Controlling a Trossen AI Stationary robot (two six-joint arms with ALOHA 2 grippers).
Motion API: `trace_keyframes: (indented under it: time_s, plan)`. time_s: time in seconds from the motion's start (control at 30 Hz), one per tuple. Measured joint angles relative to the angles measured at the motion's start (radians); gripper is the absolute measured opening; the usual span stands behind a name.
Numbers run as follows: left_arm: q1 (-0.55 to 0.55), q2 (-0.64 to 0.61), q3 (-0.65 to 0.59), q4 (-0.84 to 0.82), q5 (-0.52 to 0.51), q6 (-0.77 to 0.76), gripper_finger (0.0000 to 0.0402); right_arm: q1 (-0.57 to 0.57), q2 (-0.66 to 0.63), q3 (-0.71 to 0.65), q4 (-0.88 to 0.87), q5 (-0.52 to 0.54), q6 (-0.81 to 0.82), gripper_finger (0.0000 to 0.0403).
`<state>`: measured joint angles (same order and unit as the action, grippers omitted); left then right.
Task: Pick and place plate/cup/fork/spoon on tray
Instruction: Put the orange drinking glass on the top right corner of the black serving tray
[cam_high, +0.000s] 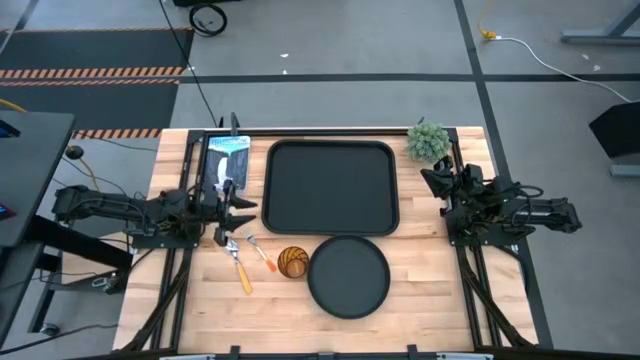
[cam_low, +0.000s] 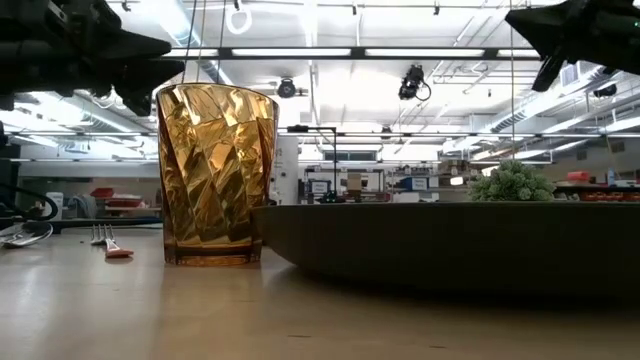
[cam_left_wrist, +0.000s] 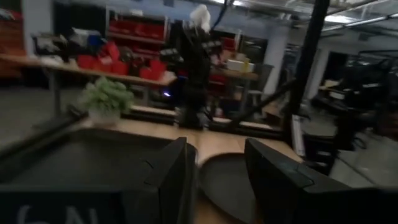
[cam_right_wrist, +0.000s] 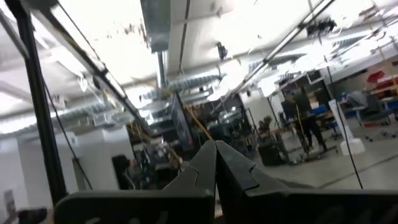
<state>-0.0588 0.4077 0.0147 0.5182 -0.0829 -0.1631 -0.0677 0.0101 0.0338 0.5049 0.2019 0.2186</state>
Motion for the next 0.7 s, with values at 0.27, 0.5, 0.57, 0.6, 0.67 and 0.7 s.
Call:
trace_keyframes:
  time_s: [0.27,0.5,0.57,0.6,0.67,0.7]
  plan:
    - [-0.008,0.159,0.008,-0.016,0.027,-0.2,0.0172,0.001,0.066,0.0,0.035,-0.012,0.029,0.0009]
    - [-0.091,0.359,0.143,-0.082,0.033,-0.246,0.0172,0.003,0.112,0.0,0.034,-0.05,0.044,0.0009]
    - [-0.11,0.412,0.196,-0.12,0.034,-0.246,0.0172,0.008,0.12,0.0,0.034,-0.05,0.044,0.0009]
    - [-0.117,0.436,0.225,-0.148,0.033,-0.246,0.0172,0.009,0.122,0.0,0.034,-0.05,0.043,0.0009]
    - [-0.128,0.48,0.278,-0.224,0.033,-0.251,0.0172,0.014,0.123,0.0,0.033,-0.05,0.041,0.0009]
    - [-0.132,0.499,0.302,-0.265,0.033,-0.257,0.0172,0.017,0.123,0.0,0.033,-0.052,0.037,0.0009]
